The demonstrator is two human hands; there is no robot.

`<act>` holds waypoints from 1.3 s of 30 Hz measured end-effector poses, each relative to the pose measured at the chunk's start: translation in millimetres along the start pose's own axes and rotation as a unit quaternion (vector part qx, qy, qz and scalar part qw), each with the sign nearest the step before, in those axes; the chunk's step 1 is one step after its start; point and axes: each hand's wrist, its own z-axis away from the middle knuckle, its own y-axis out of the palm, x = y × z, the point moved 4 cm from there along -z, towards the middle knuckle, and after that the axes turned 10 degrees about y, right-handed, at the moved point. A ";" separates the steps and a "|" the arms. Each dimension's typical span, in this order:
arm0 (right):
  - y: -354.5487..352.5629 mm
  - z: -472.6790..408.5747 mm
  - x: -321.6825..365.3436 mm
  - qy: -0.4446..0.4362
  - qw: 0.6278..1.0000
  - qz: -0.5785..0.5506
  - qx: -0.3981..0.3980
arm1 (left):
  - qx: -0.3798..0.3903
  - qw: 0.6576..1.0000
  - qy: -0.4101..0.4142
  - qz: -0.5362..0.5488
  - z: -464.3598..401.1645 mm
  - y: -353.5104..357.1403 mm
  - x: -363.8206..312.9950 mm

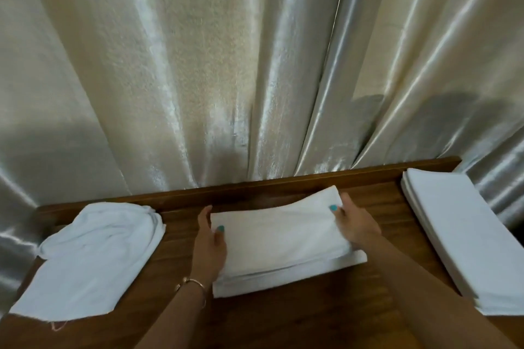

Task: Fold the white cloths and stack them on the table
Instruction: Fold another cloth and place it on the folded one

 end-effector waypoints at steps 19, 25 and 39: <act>69.8 21.3 14.4 -0.073 0.973 0.202 -0.081 | 0.055 0.879 0.239 -0.410 23.7 87.2 -14.7; 88.4 9.3 3.0 -0.017 0.974 0.222 0.037 | 0.189 0.908 0.019 -0.374 15.5 103.1 20.5; 89.0 -29.4 26.6 0.004 0.978 0.208 0.035 | 0.246 0.894 0.011 -0.374 -41.0 105.5 13.1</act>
